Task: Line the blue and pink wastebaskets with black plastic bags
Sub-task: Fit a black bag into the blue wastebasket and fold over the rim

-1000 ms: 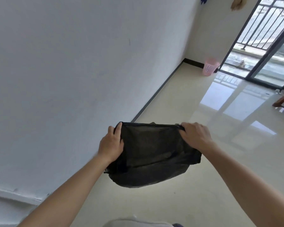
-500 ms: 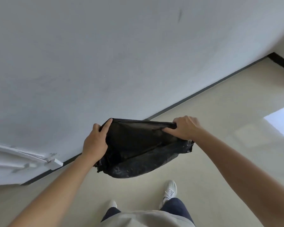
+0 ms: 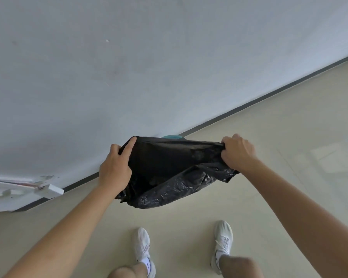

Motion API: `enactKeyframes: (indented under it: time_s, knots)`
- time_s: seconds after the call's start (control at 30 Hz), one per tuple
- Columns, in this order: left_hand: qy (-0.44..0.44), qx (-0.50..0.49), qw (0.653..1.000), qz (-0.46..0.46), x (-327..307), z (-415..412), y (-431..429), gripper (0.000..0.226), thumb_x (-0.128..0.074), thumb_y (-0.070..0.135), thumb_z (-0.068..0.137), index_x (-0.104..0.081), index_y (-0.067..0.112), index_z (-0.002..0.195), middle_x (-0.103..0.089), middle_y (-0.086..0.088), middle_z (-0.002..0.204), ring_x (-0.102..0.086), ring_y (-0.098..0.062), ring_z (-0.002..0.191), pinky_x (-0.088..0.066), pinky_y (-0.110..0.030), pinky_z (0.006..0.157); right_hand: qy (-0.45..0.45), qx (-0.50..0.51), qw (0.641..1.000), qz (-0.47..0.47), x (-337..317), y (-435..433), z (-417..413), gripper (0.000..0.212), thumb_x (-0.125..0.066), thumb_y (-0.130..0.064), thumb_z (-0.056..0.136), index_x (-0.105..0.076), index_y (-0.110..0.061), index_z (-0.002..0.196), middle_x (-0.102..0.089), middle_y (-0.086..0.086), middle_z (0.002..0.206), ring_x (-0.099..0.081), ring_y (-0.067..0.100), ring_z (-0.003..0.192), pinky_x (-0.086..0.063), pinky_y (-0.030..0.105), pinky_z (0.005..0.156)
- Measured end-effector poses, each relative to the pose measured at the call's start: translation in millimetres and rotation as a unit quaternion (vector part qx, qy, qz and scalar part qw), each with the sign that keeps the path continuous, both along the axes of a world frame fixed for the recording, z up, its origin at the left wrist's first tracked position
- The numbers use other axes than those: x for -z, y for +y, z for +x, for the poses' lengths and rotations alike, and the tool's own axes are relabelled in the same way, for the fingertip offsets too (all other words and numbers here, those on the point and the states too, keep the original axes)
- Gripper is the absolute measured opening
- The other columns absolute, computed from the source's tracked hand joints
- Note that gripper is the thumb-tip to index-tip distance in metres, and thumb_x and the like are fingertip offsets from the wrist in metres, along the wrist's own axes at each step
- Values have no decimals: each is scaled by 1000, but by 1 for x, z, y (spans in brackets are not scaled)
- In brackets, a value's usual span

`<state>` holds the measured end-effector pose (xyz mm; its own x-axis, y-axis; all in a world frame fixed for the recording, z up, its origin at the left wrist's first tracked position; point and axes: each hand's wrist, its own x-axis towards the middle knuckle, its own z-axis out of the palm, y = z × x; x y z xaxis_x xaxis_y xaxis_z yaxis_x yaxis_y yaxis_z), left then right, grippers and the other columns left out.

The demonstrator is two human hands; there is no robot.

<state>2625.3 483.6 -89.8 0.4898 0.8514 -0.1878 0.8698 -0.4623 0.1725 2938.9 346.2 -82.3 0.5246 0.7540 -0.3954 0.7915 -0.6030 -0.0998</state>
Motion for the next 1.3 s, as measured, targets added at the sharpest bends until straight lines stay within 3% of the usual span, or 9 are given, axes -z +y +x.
enactKeyframes:
  time_s: [0.17, 0.33, 0.47, 0.63, 0.73, 0.9, 1.1, 1.2, 1.3]
  knots:
    - [-109, -33, 994, 2, 100, 5, 17, 81, -40, -5, 91, -6, 33, 155, -42, -12, 126, -52, -35, 62, -46, -42, 54, 138, 114, 979, 94, 88, 25, -11, 44, -36, -3, 85, -58, -19, 119, -58, 13, 99, -55, 35, 89, -50, 39, 76]
    - [-276, -71, 958, -44, 197, 22, 24, 87, -48, 7, 97, 17, 27, 152, -23, -6, 160, -45, -37, 131, -41, -45, 102, 177, 89, 966, 168, 169, 51, -22, 50, -35, -3, 83, -55, -23, 125, -60, 12, 103, -55, 34, 95, -50, 40, 81]
    - [-370, -92, 921, -85, 271, 27, 28, 107, -65, 8, 88, 18, 30, 151, -10, 0, 163, -21, -18, 148, -23, -41, 120, 197, 77, 956, 201, 241, 59, -24, 49, -34, -3, 84, -54, -24, 123, -59, 7, 99, -54, 31, 91, -49, 38, 75]
    - [-273, -123, 953, 42, 353, 19, 26, 114, -76, 22, 77, 8, 27, 153, -26, -13, 152, -25, -27, 140, -34, -56, 104, 192, 56, 961, 193, 326, 65, -20, 44, -40, -9, 87, -56, -23, 125, -59, 5, 105, -51, 28, 98, -43, 35, 81]
    - [-280, -125, 952, -8, 386, 20, 24, 111, -71, 12, 82, 12, 27, 154, -26, -18, 146, -38, -25, 126, -33, -37, 100, 198, -3, 970, 139, 372, 75, -25, 36, -53, -33, 92, -54, -22, 127, -62, 8, 116, -54, 29, 106, -45, 38, 87]
    - [-310, -77, 945, -69, 420, 49, 31, 103, -51, -11, 86, 17, 32, 152, -29, -12, 153, -53, -32, 115, -44, -22, 82, 176, -98, 979, 32, 429, 99, -47, 96, -78, -59, 71, -33, -20, 148, -50, 10, 137, -51, 31, 123, -46, 42, 100]
    - [-415, -115, 894, -127, 430, 90, 43, 79, -36, -10, 88, -2, 33, 146, -52, -8, 107, -53, -12, 69, -39, -9, 45, -20, -191, 980, -56, 470, 109, -65, 71, -77, -24, 77, -40, -19, 137, -51, 10, 124, -60, 32, 108, -50, 38, 80]
    - [-479, -92, 873, -2, 418, 91, 48, 47, -33, -12, 84, -22, 17, 119, -41, -5, 86, -40, -11, 59, -35, -17, 47, -150, -187, 969, 61, 463, 109, -54, 87, -72, -4, 77, -26, -18, 150, -39, 14, 137, -58, 32, 111, -49, 37, 72]
    - [-421, -14, 886, 195, 420, 73, 60, 36, -44, -12, 79, -36, 4, 110, -48, -14, 99, -48, -21, 75, -38, -20, 63, -244, -217, 915, 237, 455, 101, -43, 119, -74, 10, 59, -16, -26, 156, -23, 14, 140, -52, 32, 108, -51, 35, 61]
